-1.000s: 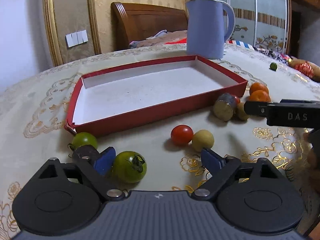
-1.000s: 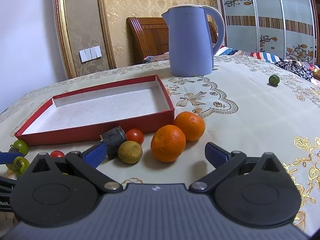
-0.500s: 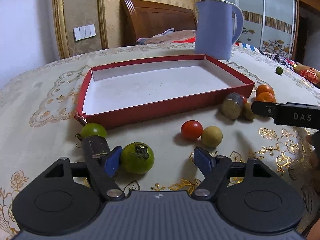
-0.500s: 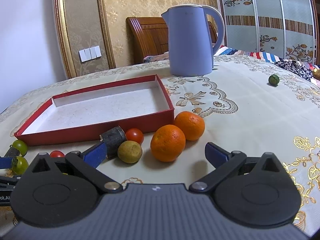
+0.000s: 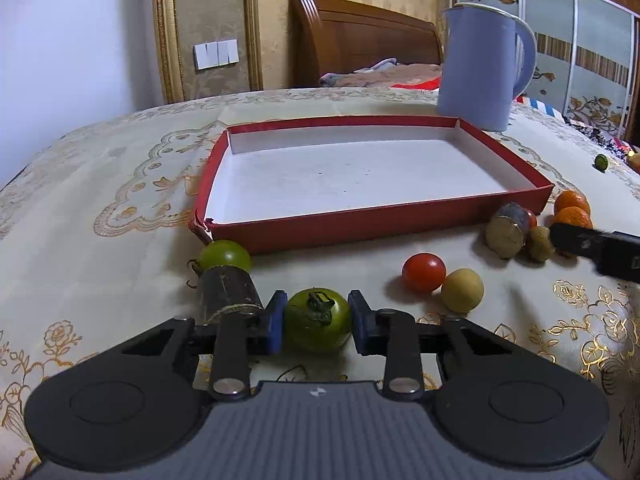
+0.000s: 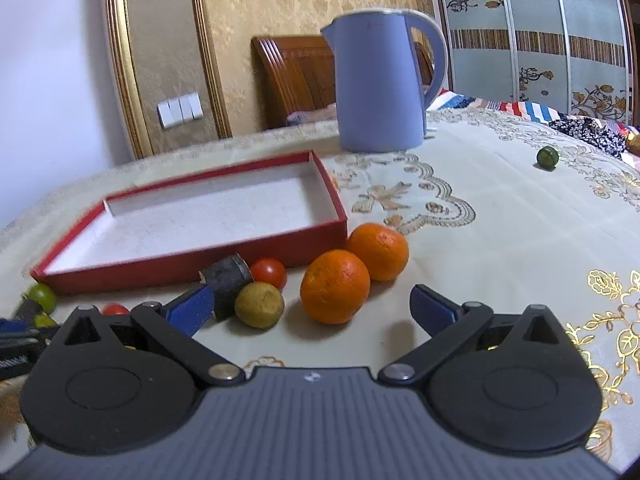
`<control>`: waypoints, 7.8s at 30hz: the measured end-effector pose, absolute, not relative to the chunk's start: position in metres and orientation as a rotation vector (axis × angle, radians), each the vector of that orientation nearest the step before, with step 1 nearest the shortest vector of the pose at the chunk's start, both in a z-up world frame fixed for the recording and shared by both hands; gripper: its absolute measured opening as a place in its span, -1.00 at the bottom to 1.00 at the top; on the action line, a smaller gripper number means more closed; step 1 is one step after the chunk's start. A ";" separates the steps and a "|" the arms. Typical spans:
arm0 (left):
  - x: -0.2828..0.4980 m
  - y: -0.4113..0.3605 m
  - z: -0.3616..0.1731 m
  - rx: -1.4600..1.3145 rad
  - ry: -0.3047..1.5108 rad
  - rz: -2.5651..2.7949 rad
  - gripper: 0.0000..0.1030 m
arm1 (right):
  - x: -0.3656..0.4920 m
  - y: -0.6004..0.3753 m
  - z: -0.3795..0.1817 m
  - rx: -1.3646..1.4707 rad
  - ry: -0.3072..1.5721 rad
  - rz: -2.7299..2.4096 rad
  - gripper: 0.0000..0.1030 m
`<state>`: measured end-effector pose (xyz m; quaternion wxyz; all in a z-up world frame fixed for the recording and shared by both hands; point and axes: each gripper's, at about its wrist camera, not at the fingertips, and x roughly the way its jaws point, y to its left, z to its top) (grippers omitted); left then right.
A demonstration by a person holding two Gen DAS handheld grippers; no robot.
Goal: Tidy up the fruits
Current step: 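Close the left gripper on the green tomato while the right gripper grasps an orange, then carry the green tomato and orange into the tray and open both grippers, then move the left tool back and grasp the dark cylindrical object, then hold the dark cylinder with the left gripper while the right gripper grasps a yellow lime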
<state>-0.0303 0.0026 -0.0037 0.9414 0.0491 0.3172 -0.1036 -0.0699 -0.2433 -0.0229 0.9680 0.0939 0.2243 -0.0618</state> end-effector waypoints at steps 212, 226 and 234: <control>-0.032 0.035 -0.002 -0.003 0.618 -0.070 -0.30 | -0.054 -0.263 -0.013 0.220 0.403 -0.038 0.92; -0.029 0.030 -0.006 0.008 0.603 -0.102 -0.30 | -0.070 -0.213 -0.013 0.078 0.503 0.208 0.62; -0.029 0.030 -0.006 0.009 0.602 -0.103 -0.30 | -0.064 -0.191 -0.011 0.025 0.540 0.248 0.38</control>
